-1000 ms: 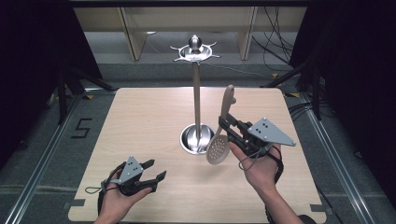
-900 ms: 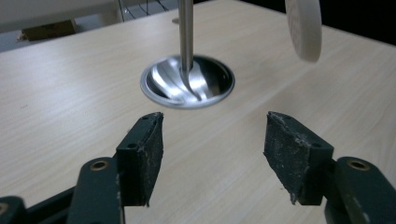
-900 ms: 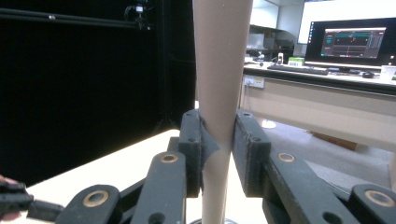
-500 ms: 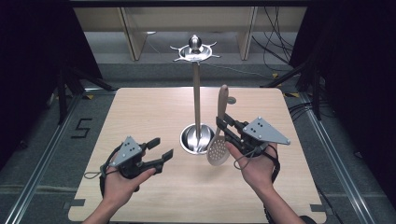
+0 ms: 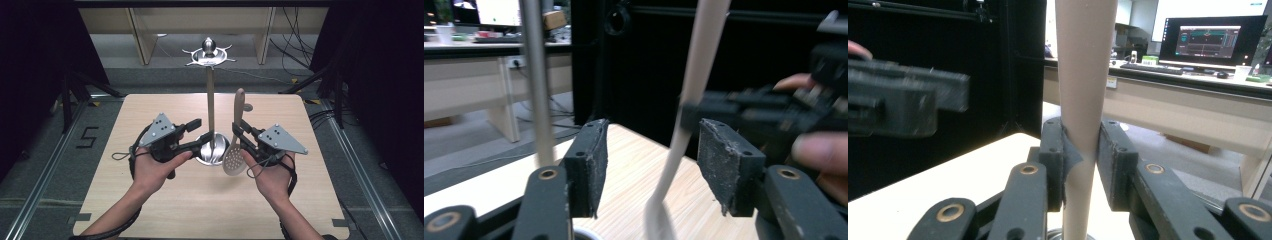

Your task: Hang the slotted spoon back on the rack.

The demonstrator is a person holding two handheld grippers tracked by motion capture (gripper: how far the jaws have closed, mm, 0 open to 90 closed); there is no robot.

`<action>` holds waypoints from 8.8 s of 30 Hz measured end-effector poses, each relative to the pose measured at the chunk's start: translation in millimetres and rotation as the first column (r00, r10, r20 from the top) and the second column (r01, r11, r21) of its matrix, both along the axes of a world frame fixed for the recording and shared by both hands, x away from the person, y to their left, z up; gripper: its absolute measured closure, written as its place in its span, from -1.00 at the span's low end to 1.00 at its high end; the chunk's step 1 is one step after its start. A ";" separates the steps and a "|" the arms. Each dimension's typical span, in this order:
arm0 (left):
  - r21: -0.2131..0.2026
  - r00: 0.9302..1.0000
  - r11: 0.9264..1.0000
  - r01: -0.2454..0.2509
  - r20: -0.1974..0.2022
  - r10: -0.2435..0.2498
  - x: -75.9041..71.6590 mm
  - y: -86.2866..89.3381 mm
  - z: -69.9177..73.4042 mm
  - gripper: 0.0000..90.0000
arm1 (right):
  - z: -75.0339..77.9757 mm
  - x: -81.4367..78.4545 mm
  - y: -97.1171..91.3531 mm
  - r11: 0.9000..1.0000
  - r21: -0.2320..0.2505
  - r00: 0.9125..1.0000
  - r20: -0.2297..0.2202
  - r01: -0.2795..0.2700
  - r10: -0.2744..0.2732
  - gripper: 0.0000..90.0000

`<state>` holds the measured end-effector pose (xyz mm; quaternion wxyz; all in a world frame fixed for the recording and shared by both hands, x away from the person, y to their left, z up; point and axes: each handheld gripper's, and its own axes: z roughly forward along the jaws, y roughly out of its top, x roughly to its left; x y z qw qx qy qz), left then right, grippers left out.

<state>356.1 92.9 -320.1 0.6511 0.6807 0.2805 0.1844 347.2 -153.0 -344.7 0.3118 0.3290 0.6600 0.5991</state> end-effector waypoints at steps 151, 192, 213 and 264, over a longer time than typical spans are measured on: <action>0.084 0.994 0.992 0.099 -0.058 -0.094 64.4 -9.3 60.3 0.65 | -84.2 -20.9 -62.3 0.984 -0.180 0.978 -0.204 0.008 -0.046 0.00; -0.048 0.987 0.993 0.108 -0.113 -0.113 72.6 1.3 51.1 0.57 | -86.4 -20.6 -62.8 0.983 -0.182 0.974 -0.223 -0.004 -0.037 0.00; -0.086 0.989 0.994 0.061 -0.129 -0.071 77.7 3.7 43.6 0.47 | -88.6 -20.9 -60.3 0.986 -0.166 0.968 -0.249 -0.006 -0.036 0.00; 0.172 0.985 0.970 -0.170 0.052 0.164 -3.1 76.6 -17.0 -0.20 | -89.3 -20.4 -61.4 0.984 -0.178 0.967 -0.251 -0.007 -0.038 -0.01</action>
